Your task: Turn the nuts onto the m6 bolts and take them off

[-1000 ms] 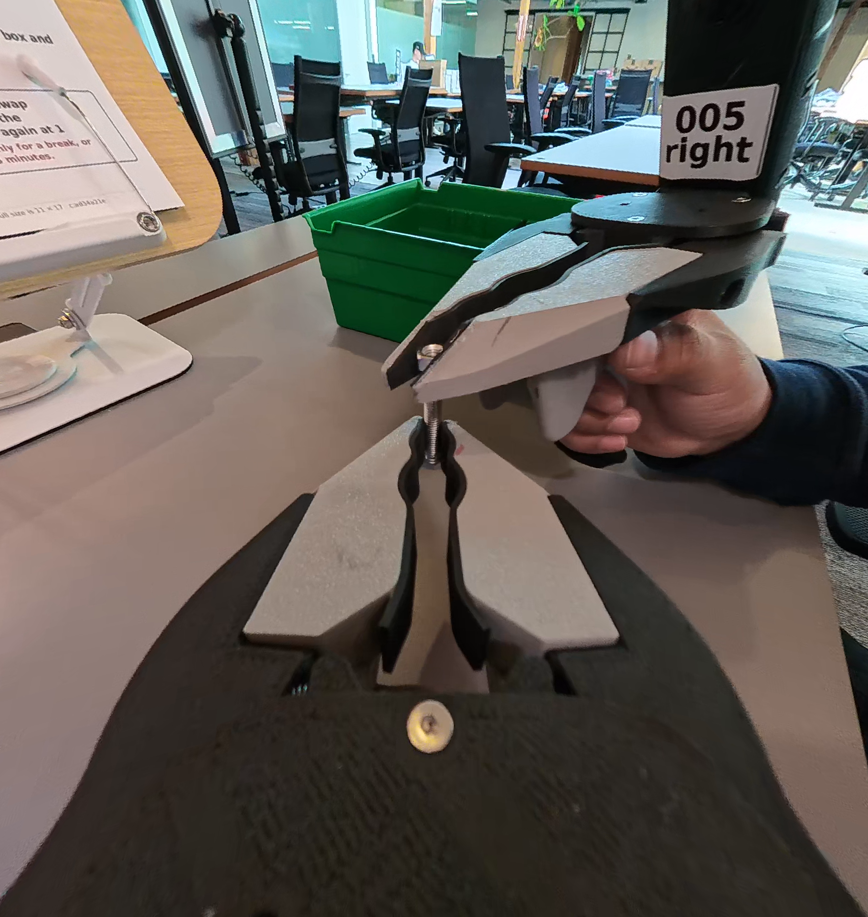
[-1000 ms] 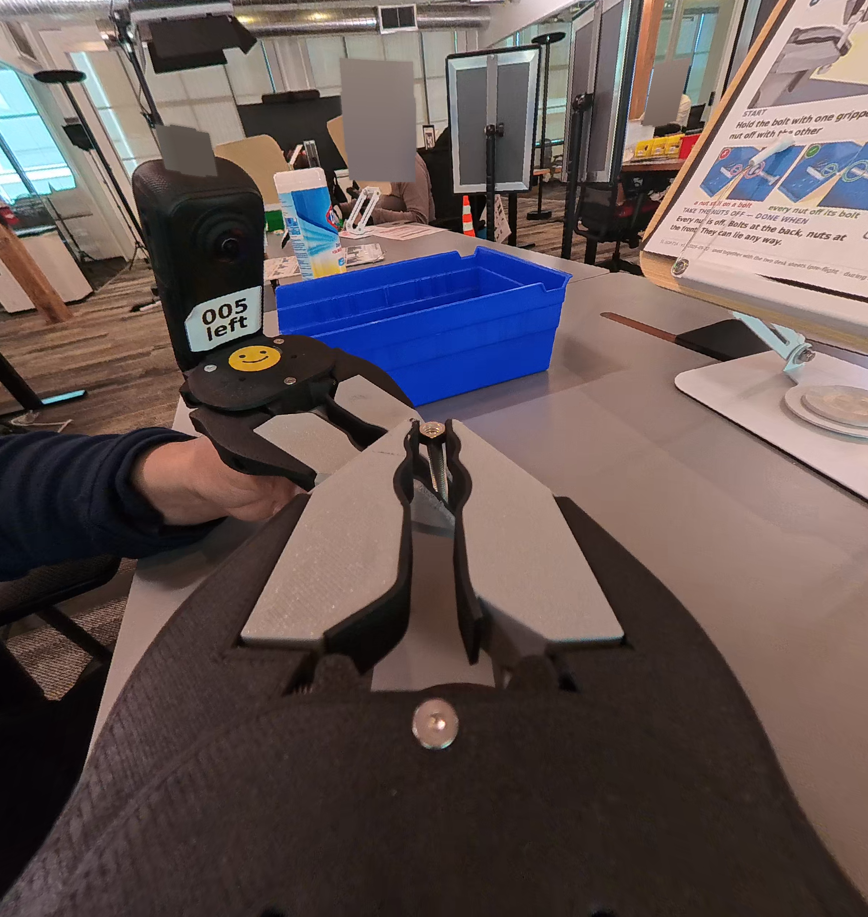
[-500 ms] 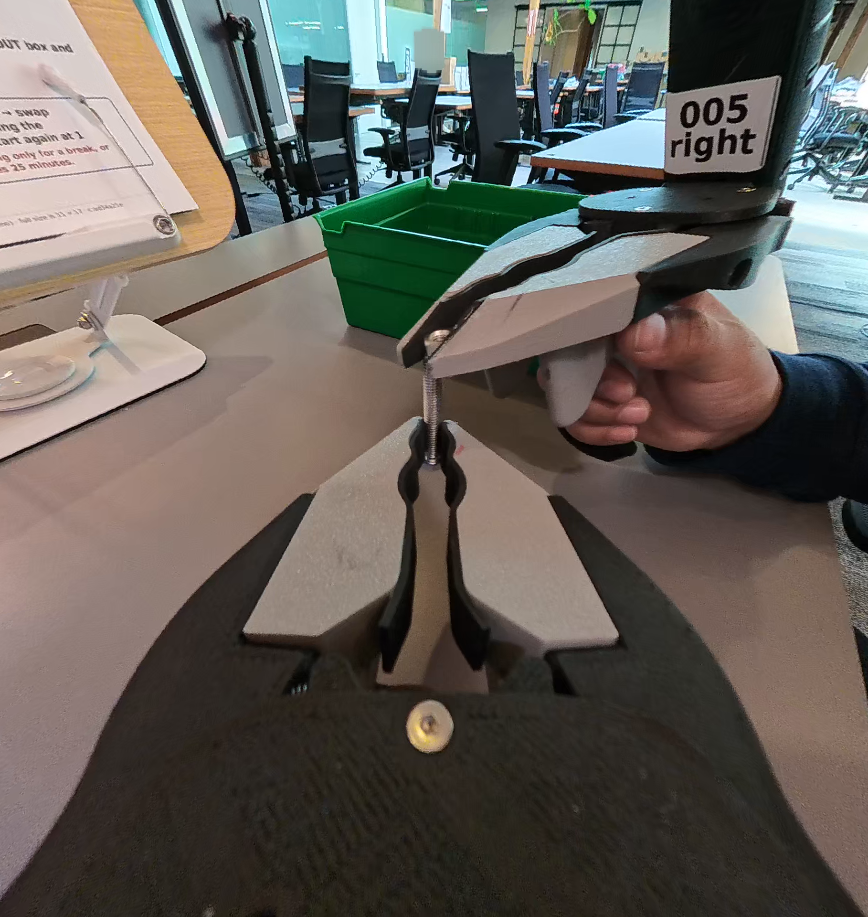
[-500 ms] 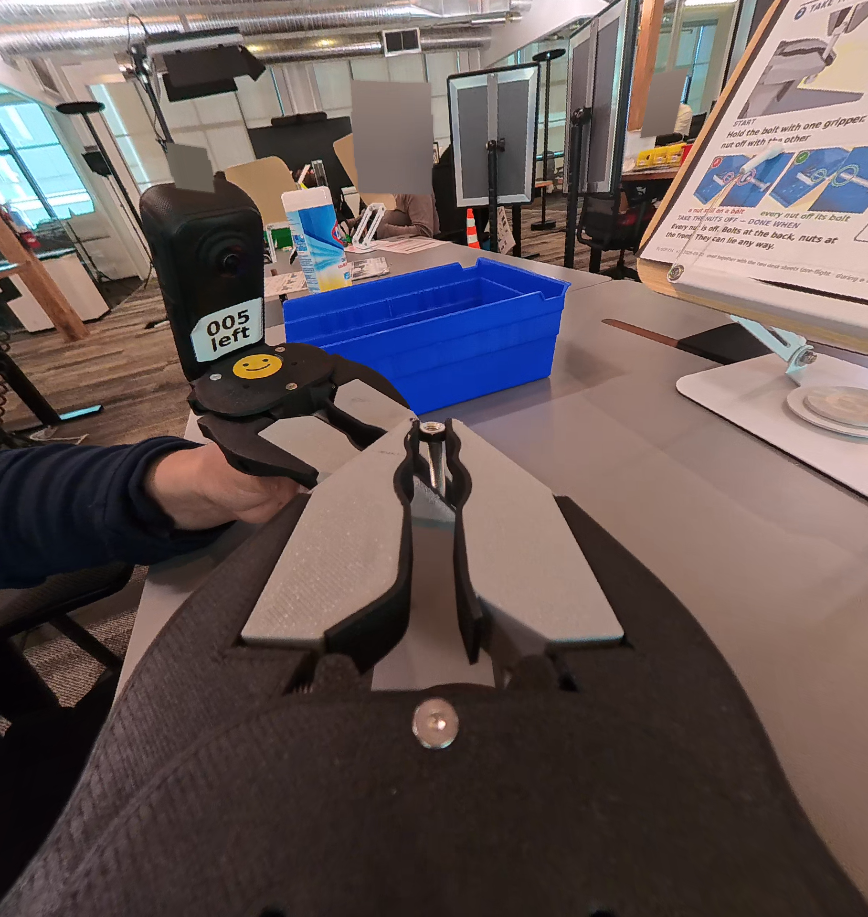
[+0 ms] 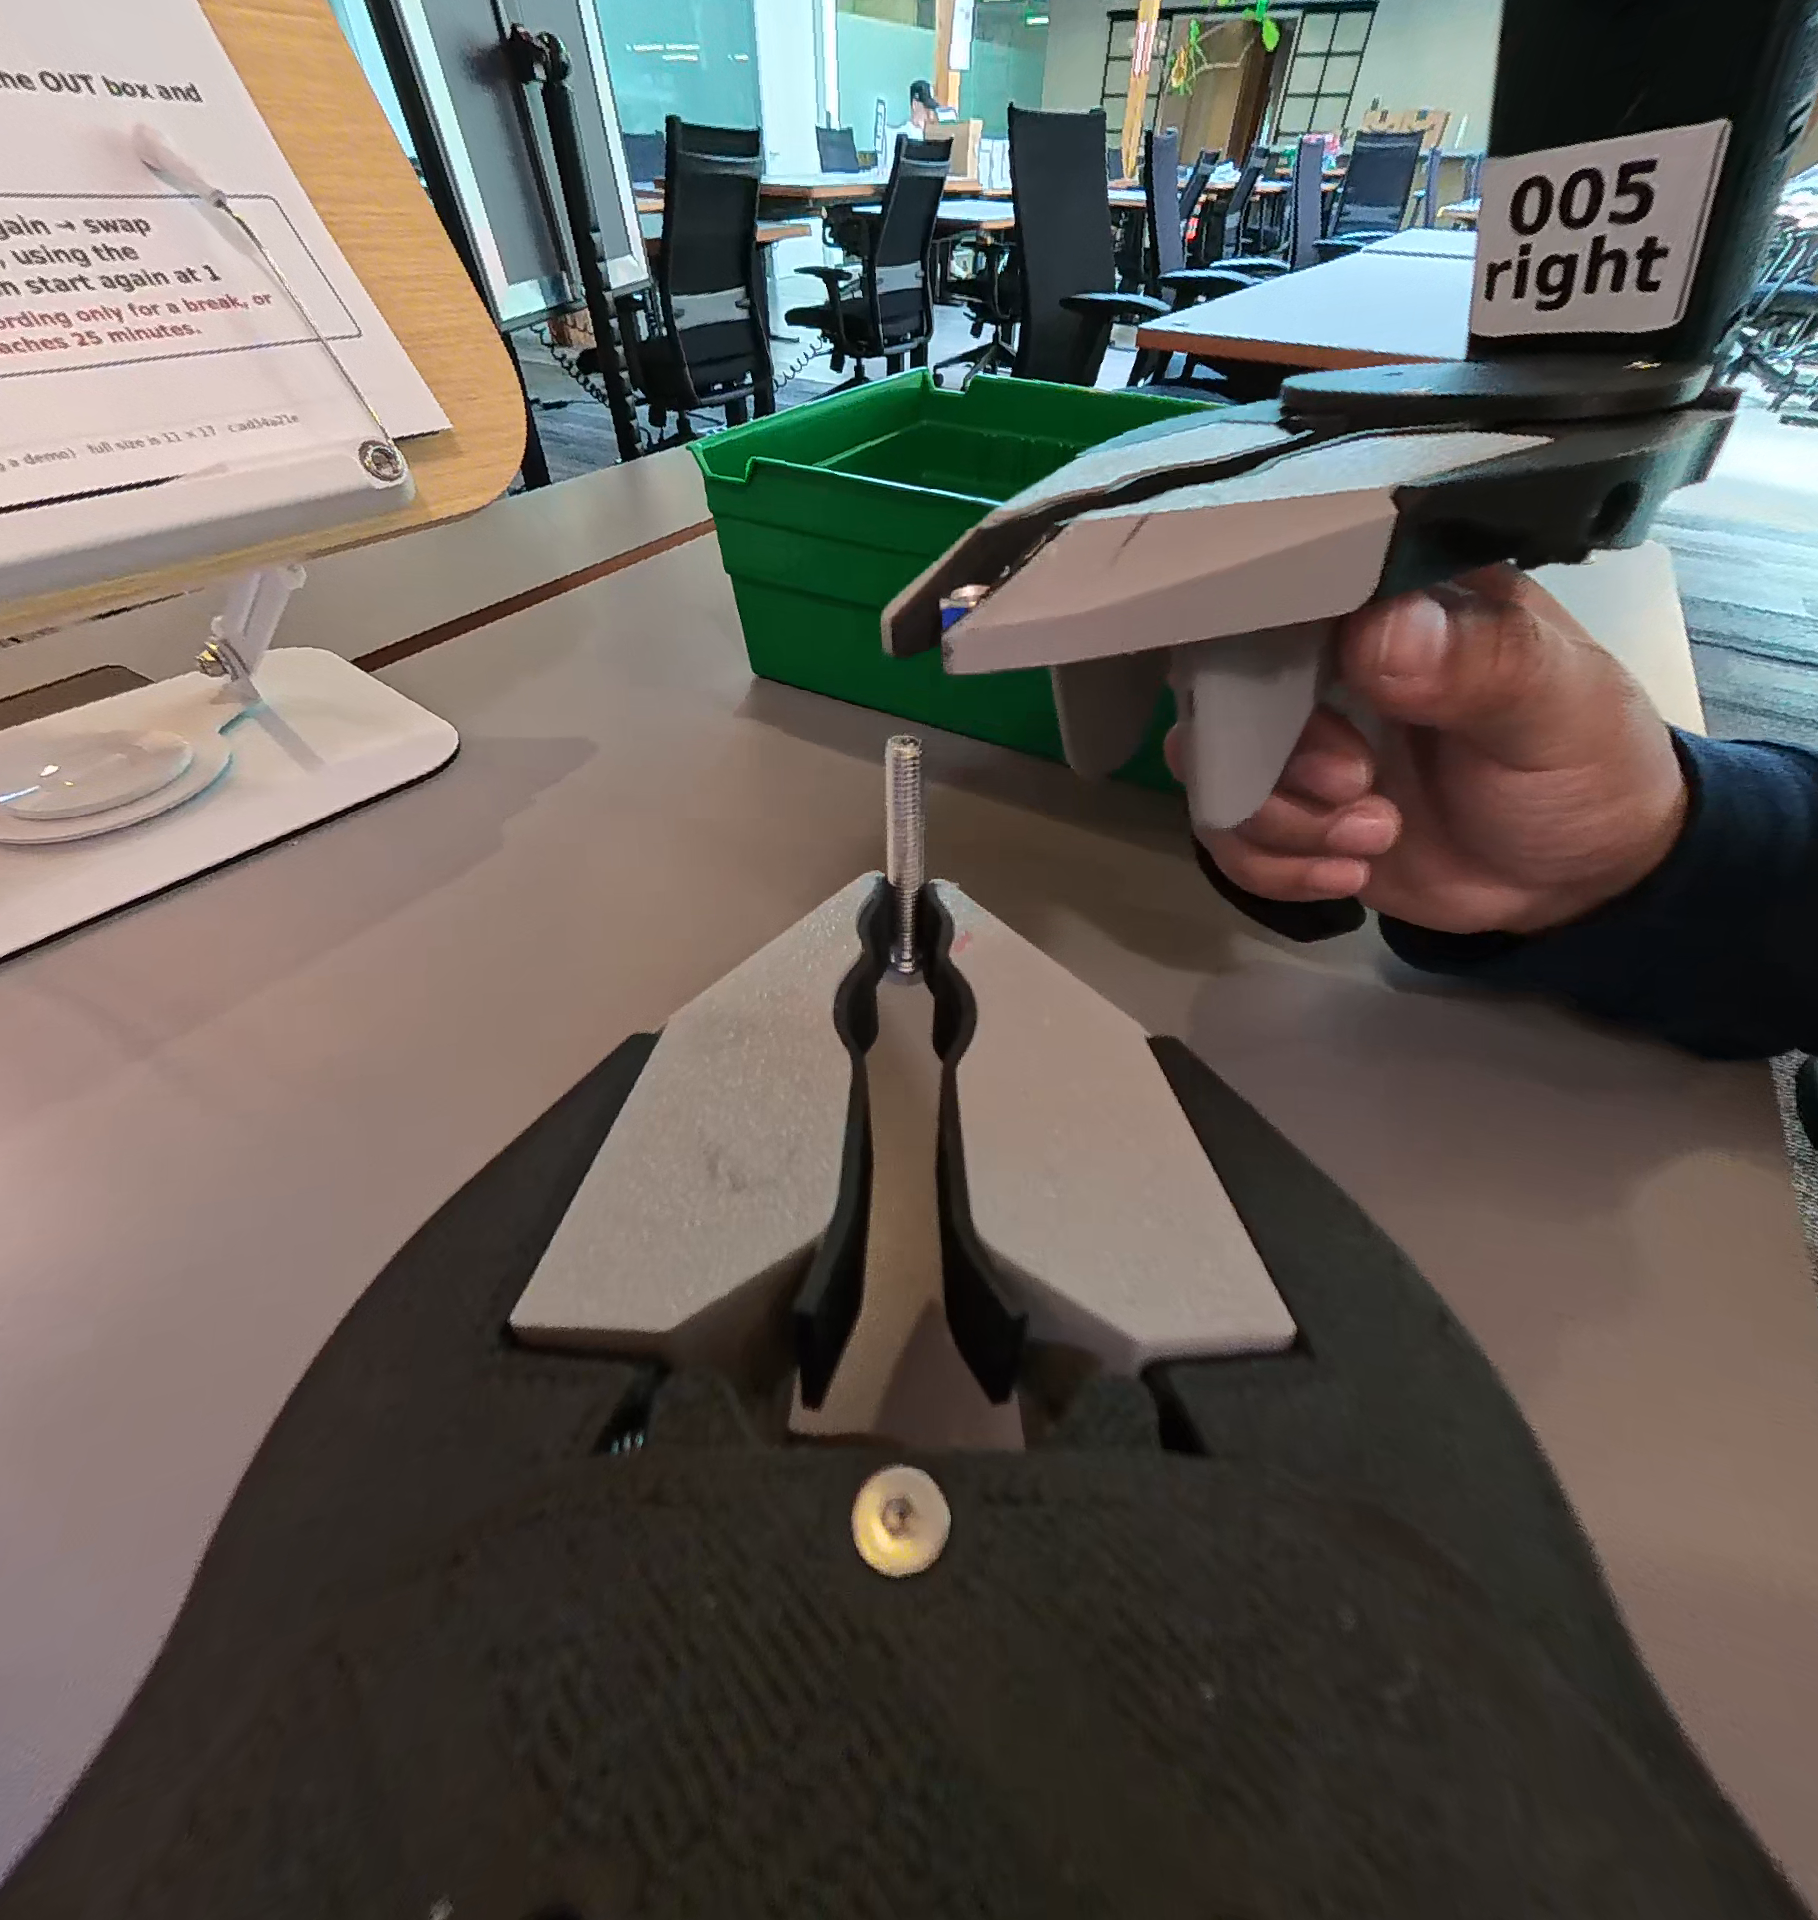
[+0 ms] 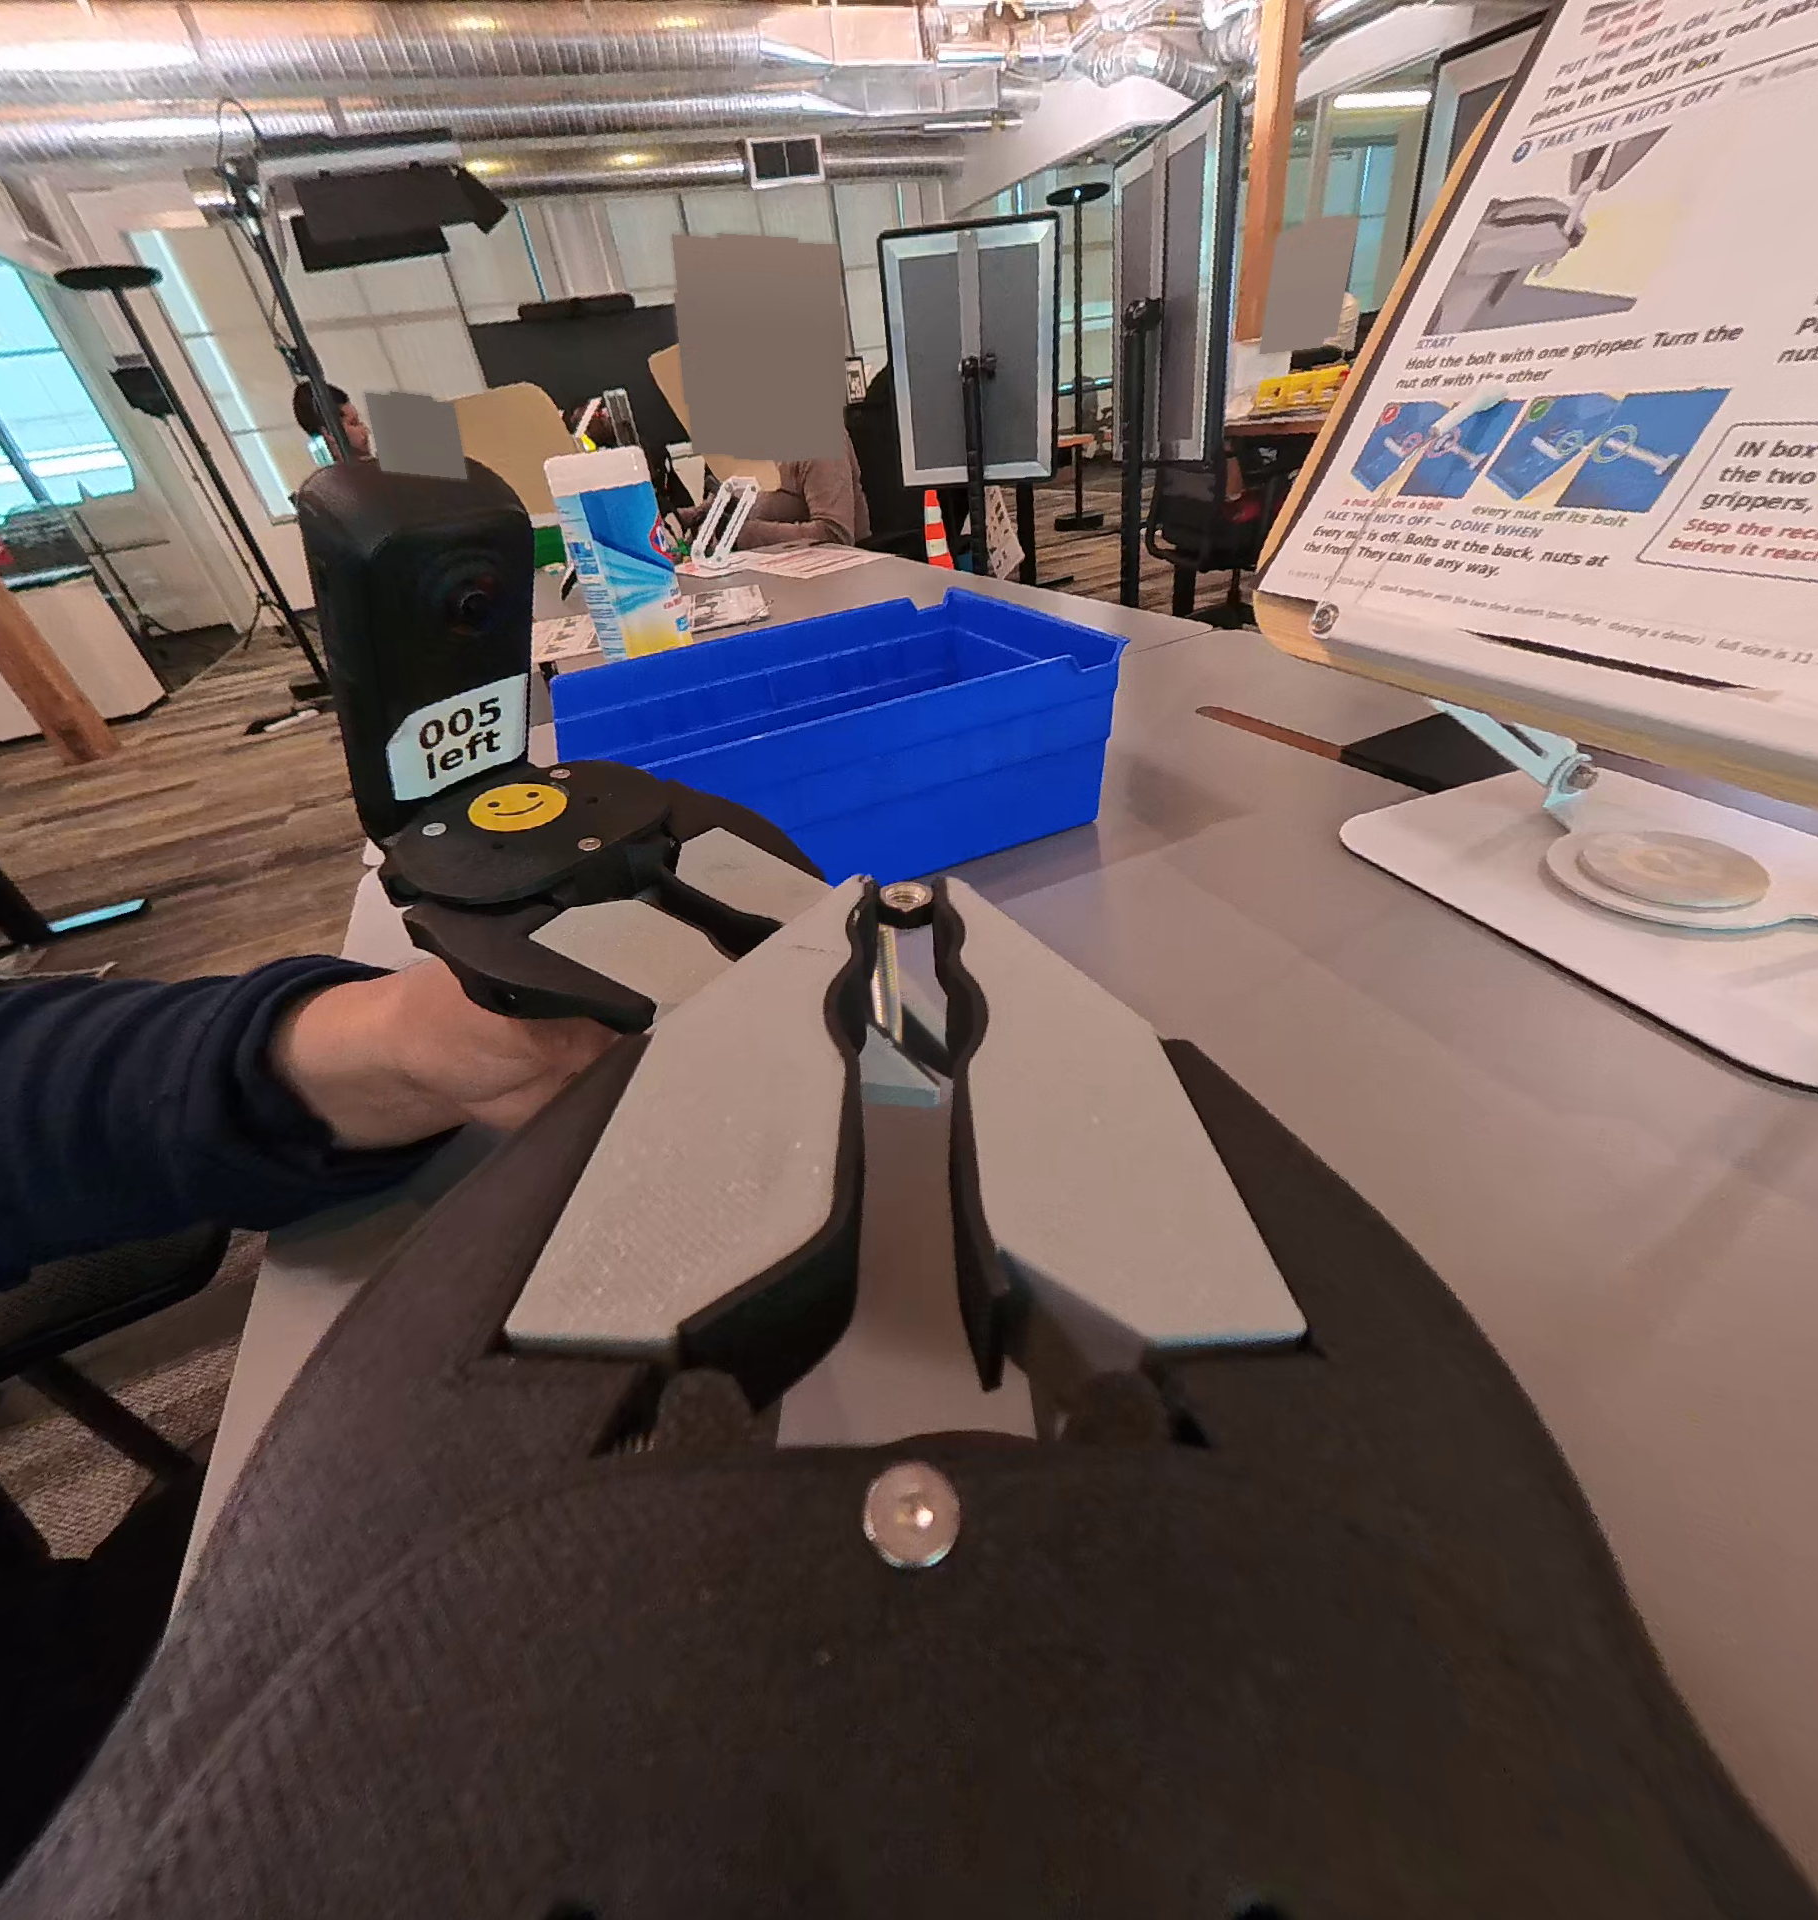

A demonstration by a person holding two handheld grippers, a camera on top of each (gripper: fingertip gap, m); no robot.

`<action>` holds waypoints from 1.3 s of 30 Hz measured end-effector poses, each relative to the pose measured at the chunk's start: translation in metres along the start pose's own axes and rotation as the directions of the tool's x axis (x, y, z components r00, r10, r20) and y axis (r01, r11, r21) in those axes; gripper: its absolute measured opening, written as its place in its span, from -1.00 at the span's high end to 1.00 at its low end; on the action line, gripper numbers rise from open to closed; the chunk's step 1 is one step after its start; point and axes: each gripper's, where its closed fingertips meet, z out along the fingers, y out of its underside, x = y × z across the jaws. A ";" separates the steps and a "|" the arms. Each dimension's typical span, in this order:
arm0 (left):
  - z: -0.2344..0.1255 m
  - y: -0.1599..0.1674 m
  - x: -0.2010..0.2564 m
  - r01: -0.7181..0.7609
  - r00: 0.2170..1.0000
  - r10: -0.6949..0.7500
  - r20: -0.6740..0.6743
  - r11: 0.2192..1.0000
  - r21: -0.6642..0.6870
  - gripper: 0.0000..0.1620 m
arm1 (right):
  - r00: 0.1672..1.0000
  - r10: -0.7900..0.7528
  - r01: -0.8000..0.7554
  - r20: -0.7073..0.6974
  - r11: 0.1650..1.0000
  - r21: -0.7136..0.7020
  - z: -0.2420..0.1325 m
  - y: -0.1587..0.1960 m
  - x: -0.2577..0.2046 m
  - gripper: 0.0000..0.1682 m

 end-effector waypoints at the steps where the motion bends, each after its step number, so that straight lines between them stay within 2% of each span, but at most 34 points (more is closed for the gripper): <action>1: 0.000 0.000 0.000 -0.002 1.000 0.002 0.000 1.000 -0.001 0.96 | 1.000 0.000 0.000 -0.003 1.000 0.001 0.000 0.000 0.001 0.92; 8: 0.000 0.001 0.000 0.025 1.000 -0.025 -0.019 1.000 -0.001 0.96 | 1.000 -0.017 0.017 -0.010 1.000 -0.010 0.000 0.001 0.000 0.92; 10: 0.000 -0.001 0.007 0.114 0.989 -0.111 -0.101 0.993 0.015 0.96 | 0.999 -0.029 0.029 -0.020 1.000 -0.010 0.000 0.001 0.001 0.92; 13: -0.003 -0.005 0.012 0.340 0.911 -0.327 -0.252 0.941 0.008 0.96 | 0.997 -0.063 0.063 -0.050 0.998 0.003 -0.004 -0.003 0.002 0.92; 15: -0.004 -0.004 0.005 0.411 0.880 -0.394 -0.264 0.912 0.007 0.96 | 0.992 -0.102 0.103 -0.071 0.995 0.012 -0.007 -0.007 0.002 0.92; 20: -0.003 0.002 -0.001 0.448 0.868 -0.439 -0.232 0.894 -0.014 0.96 | 0.983 -0.143 0.145 -0.112 0.989 0.010 -0.017 -0.014 -0.008 0.92; 23: -0.003 0.003 0.001 0.488 0.840 -0.479 -0.254 0.872 -0.031 0.96 | 0.960 -0.171 0.183 -0.223 0.982 0.033 -0.044 -0.031 -0.011 0.92; 26: -0.004 0.002 0.003 0.518 0.815 -0.508 -0.278 0.854 -0.043 0.96 | 0.914 -0.179 0.202 -0.365 0.979 0.026 -0.094 -0.050 0.007 0.92; 29: -0.005 0.001 0.006 0.508 0.818 -0.499 -0.286 0.860 -0.046 0.96 | 0.864 -0.164 0.122 -0.476 0.985 -0.119 -0.147 -0.040 0.049 0.92; 32: -0.004 0.001 0.010 0.477 0.836 -0.471 -0.280 0.877 -0.052 0.96 | 0.820 -0.169 -0.027 -0.547 0.943 -0.333 -0.192 -0.005 0.088 0.92; 36: 0.000 0.010 0.013 0.331 0.917 -0.340 -0.208 0.940 -0.077 0.96 | 0.819 -0.151 -0.189 -0.553 0.839 -0.510 -0.224 0.037 0.106 0.92; 39: 0.002 0.013 0.019 0.251 0.944 -0.264 -0.195 0.964 -0.090 0.96 | 0.808 -0.148 -0.260 -0.570 0.779 -0.570 -0.234 0.056 0.114 0.90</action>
